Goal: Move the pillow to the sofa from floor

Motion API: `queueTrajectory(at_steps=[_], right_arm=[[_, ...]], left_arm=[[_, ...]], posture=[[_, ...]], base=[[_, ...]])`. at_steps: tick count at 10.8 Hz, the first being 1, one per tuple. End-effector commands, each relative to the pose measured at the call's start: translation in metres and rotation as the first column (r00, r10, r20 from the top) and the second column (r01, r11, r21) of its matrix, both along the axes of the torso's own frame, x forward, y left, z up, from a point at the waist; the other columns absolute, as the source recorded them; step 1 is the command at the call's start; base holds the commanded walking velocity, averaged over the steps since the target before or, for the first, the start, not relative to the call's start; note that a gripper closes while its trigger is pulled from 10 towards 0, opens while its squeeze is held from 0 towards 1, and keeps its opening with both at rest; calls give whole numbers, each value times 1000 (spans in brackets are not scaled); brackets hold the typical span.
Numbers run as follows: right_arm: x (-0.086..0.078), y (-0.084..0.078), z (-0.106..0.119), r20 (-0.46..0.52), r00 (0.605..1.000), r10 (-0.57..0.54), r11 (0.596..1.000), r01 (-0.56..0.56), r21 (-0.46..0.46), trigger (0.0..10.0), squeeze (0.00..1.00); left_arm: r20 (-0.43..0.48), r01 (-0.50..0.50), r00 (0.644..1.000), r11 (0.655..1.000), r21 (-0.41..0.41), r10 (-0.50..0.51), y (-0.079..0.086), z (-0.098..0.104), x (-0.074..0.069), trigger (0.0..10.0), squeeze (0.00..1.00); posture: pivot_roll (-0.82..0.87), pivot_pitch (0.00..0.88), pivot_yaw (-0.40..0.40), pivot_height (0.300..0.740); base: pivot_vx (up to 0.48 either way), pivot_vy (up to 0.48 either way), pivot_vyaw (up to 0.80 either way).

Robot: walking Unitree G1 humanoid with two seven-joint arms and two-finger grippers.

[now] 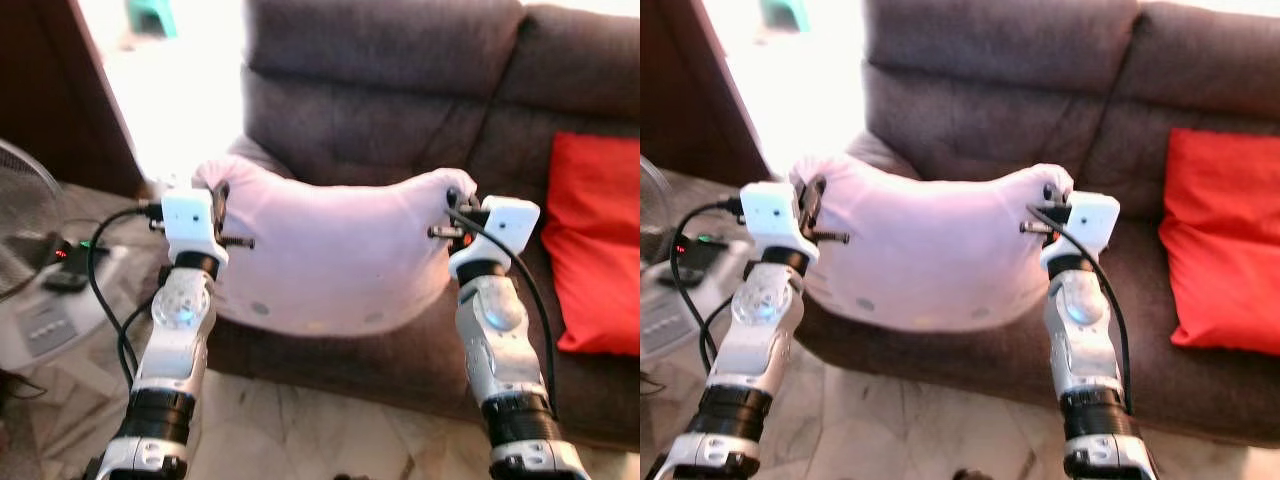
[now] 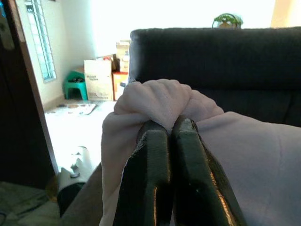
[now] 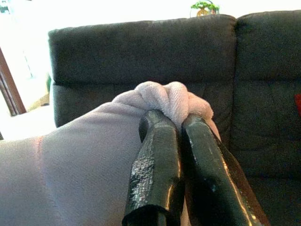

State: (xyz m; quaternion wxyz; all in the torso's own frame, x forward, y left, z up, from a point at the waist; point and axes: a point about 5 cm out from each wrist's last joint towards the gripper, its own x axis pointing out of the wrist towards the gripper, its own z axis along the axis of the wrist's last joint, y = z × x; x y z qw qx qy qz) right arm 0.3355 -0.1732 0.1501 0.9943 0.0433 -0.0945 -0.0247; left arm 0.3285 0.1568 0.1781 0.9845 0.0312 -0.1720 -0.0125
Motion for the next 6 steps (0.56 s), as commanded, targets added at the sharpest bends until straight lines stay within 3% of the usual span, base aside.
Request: queueTrajectory(at_steps=[1,5,6], right_arm=[[3,-3,10,38,999,-17,1000,17,-1,10000,0],[3,-2,11,38,999,-8,1000,8,1,10000,0],[3,-2,10,37,999,-8,1000,8,3,10000,0]], left_arm=[[44,-17,999,1000,-2,17,5,11,2,10000,0],[59,-26,998,1000,1,26,7,14,2,10000,0],[59,-28,998,1000,1,28,7,14,2,10000,0]], posture=[[88,60,-59,740],[89,65,-61,740],[90,66,-62,740]], base=[[0,0,-631],[0,0,-631],[251,0,-631]])
